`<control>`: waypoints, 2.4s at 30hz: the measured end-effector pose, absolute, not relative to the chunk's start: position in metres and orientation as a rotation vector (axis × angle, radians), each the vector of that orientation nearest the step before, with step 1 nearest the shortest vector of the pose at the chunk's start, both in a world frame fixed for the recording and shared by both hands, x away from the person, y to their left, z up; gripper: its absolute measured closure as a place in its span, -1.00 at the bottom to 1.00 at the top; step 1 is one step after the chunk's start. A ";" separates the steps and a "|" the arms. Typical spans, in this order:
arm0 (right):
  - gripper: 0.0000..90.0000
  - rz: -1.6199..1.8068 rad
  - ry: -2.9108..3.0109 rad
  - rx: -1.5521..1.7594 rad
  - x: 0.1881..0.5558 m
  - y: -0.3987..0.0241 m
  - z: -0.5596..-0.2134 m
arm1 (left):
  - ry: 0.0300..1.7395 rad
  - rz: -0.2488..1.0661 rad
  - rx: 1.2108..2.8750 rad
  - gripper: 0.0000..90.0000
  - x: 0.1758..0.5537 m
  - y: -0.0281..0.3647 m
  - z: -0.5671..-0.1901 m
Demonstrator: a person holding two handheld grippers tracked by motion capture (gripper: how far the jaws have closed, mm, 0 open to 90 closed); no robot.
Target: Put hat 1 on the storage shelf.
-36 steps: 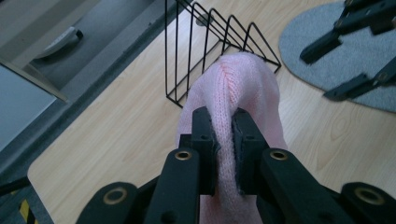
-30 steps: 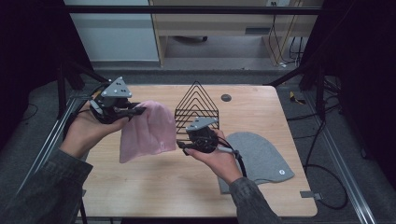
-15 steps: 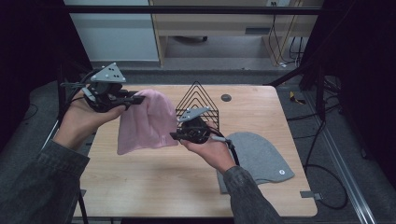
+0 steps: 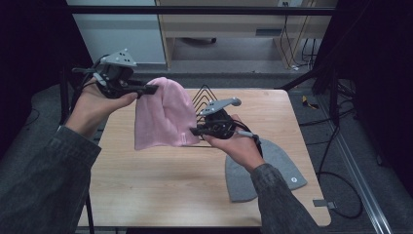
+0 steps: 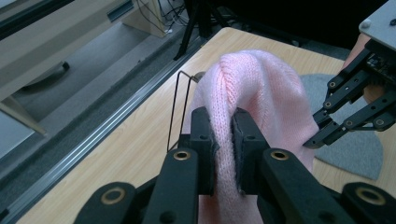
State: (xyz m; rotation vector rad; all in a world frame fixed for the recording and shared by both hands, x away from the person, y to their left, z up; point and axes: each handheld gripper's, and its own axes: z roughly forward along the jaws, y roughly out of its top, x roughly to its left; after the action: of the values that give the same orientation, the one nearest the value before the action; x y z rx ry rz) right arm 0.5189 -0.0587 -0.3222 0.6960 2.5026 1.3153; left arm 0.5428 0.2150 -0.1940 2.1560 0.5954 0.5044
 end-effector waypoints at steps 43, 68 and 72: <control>0.86 1.214 2.208 0.906 0.591 -0.118 -0.302 | 0.602 0.511 2.049 0.78 0.634 0.141 -0.192; 0.86 1.193 2.228 0.901 0.582 -0.126 -0.315 | 0.548 0.553 2.069 0.78 0.623 0.125 -0.200; 0.86 1.194 2.224 0.910 0.579 -0.127 -0.324 | 0.546 0.591 2.078 0.78 0.617 0.121 -0.205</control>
State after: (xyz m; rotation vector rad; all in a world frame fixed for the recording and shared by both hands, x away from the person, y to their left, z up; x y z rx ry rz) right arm 0.5786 -0.1275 -0.3238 0.9105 2.2243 1.1945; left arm 0.6172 0.1214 -0.2046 2.0785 0.5457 0.5910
